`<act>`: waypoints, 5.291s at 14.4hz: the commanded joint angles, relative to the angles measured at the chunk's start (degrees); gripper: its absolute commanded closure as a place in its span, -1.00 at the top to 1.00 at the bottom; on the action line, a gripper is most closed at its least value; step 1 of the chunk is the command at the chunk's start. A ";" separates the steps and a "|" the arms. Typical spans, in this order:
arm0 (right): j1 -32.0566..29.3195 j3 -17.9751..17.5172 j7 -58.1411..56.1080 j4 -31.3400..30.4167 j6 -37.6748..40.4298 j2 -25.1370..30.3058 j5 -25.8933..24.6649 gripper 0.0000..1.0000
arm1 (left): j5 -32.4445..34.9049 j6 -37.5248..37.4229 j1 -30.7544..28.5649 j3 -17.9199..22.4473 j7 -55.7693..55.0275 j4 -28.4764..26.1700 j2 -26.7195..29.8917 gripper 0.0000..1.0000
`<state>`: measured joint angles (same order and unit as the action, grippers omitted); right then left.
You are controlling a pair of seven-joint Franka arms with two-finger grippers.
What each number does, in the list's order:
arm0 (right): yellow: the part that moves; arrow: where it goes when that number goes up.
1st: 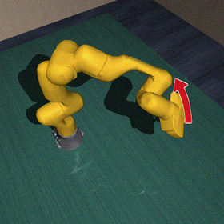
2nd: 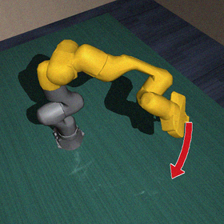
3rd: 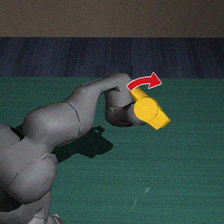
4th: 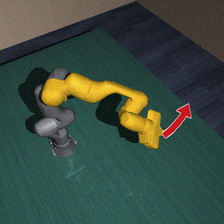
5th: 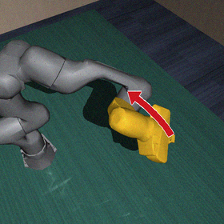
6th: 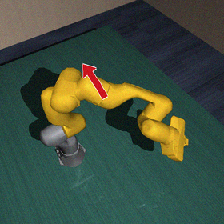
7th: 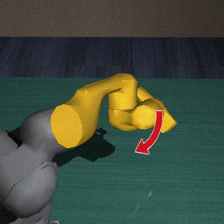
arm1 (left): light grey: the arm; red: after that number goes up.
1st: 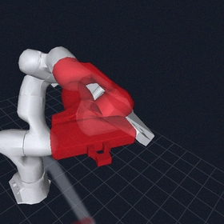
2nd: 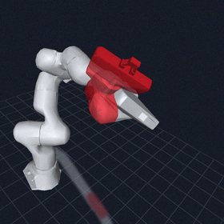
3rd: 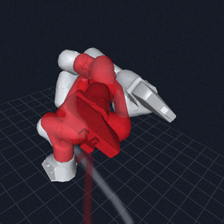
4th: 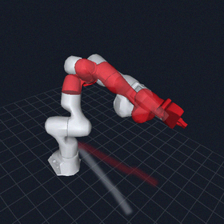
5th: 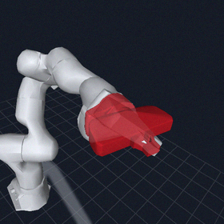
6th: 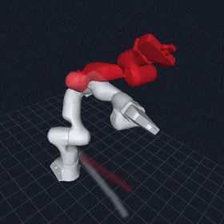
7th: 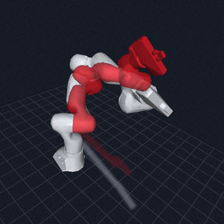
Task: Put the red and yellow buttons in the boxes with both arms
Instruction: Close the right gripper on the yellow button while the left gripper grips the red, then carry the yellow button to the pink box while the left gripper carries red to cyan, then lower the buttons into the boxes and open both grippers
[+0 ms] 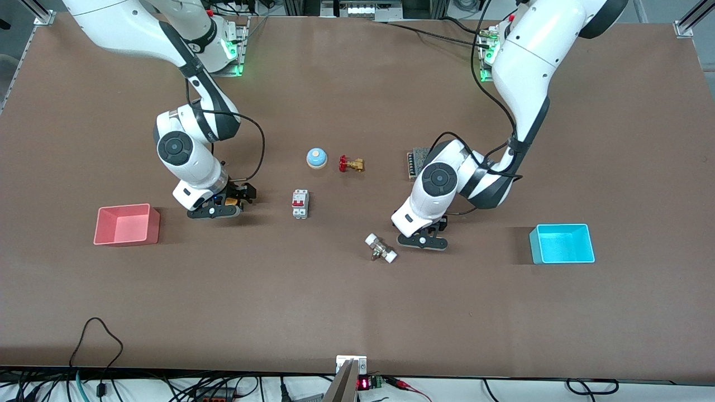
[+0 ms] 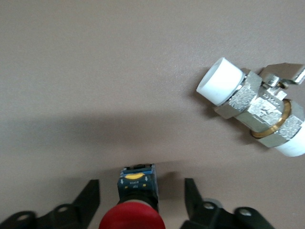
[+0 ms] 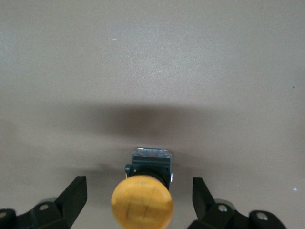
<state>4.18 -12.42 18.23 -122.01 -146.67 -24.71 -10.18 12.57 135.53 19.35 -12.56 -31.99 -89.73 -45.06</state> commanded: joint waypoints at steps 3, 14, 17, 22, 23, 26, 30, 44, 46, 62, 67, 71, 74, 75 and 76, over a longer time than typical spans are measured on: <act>-0.05 -0.06 1.63 0.81 -0.64 -0.78 -1.33 -0.18 | 1.49 0.62 0.60 0.61 -0.71 -0.01 -0.12 -0.41; -4.26 -0.06 -1.87 0.90 8.65 11.23 -0.81 -0.95 | 1.49 -8.26 -0.72 1.66 0.08 1.57 4.71 -0.51; -8.12 -0.06 -8.89 1.77 14.81 17.31 1.11 -0.95 | 1.49 -15.88 -2.38 1.58 1.48 6.30 6.29 -0.51; -16.65 1.42 -29.27 10.37 26.32 17.77 10.88 -0.95 | 1.41 -30.21 -8.26 1.40 5.17 16.06 7.26 -0.51; -17.27 2.65 -32.09 11.52 27.74 17.33 10.88 -0.95 | 1.41 -31.10 -9.76 1.49 6.75 16.34 7.35 -0.51; -18.94 6.43 -40.79 14.07 27.67 14.26 11.32 -0.95 | 1.49 -31.20 -13.71 1.58 11.93 16.08 8.58 -0.51; -21.14 7.84 -48.97 17.41 24.25 6.71 14.04 -0.95 | 1.49 -32.43 -19.08 1.58 15.55 15.11 7.97 -0.51; -20.71 7.94 -50.22 16.80 8.07 -6.49 12.99 -0.89 | 1.23 -4.50 -32.45 0.96 26.71 -7.73 7.79 -0.51; -20.71 7.94 -50.22 16.72 6.84 -7.19 12.90 -0.88 | 1.23 -3.34 -32.45 0.96 26.71 -8.27 7.27 -0.51; -20.44 8.02 -48.90 16.80 5.78 -8.34 10.44 0.05 | 1.23 -20.09 -31.75 0.43 26.71 -2.75 16.48 1.00; -20.44 7.94 -48.99 16.80 5.60 -8.52 10.36 0.38 | 0.62 -39.07 -31.83 -5.00 26.71 11.12 19.04 1.00; -20.44 7.94 -48.90 16.89 5.78 -7.99 10.44 1.00 | -0.34 -45.44 -31.48 -8.00 25.92 21.69 19.04 1.00; -20.27 7.94 -48.82 16.89 6.30 -5.89 10.53 1.00 | -4.13 -45.61 -32.27 -8.36 26.28 21.27 21.76 1.00; -20.18 7.94 -48.73 16.89 7.52 -4.40 10.70 1.00 | -4.39 -47.62 -32.45 -8.36 26.54 21.09 22.11 1.00; -20.09 7.94 -48.38 16.98 9.89 -2.82 10.97 1.00 | -4.74 -49.55 -32.36 -8.44 26.71 21.26 22.20 1.00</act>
<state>-16.20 -4.42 -30.78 -104.84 -140.39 -31.23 1.07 9.15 89.23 -12.40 -20.43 -6.09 -68.60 -23.67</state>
